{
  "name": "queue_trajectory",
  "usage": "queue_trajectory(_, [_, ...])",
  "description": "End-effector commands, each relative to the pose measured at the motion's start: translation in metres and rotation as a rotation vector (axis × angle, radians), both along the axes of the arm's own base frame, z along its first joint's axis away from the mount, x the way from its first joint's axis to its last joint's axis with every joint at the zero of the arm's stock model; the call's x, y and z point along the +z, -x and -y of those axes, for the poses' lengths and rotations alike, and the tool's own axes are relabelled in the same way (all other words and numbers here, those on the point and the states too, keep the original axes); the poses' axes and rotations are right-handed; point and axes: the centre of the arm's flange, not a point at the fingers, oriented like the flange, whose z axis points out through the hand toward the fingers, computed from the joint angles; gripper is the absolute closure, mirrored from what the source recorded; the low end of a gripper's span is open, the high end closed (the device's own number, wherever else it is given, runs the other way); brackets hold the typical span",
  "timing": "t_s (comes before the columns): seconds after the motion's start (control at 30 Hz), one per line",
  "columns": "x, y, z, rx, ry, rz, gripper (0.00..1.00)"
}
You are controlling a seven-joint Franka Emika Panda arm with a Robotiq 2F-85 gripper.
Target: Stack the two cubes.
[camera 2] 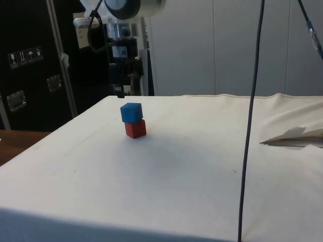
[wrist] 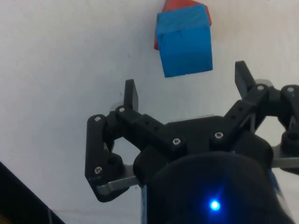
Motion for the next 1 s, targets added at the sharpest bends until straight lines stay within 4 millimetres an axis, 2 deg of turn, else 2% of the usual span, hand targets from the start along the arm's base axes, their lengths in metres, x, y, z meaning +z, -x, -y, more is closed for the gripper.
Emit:
queue_trajectory(0.0, [0.003, 0.001, 0.0, -0.001, 0.01, -0.011, 0.0])
queue_trajectory(0.13, [0.017, 0.001, -0.003, 0.002, 0.011, -0.014, 0.0])
queue_trajectory(0.2, [0.015, 0.0, -0.003, 0.005, 0.003, -0.006, 0.0])
queue_trajectory(0.47, [0.044, 0.004, -0.017, 0.01, 0.013, -0.018, 0.0])
queue_trajectory(0.53, [0.044, 0.003, -0.016, 0.014, 0.005, -0.014, 0.0])
queue_trajectory(0.63, [0.057, 0.008, -0.025, 0.02, 0.018, -0.021, 0.0])
queue_trajectory(0.97, [0.075, 0.019, -0.043, 0.037, 0.025, -0.019, 0.0])
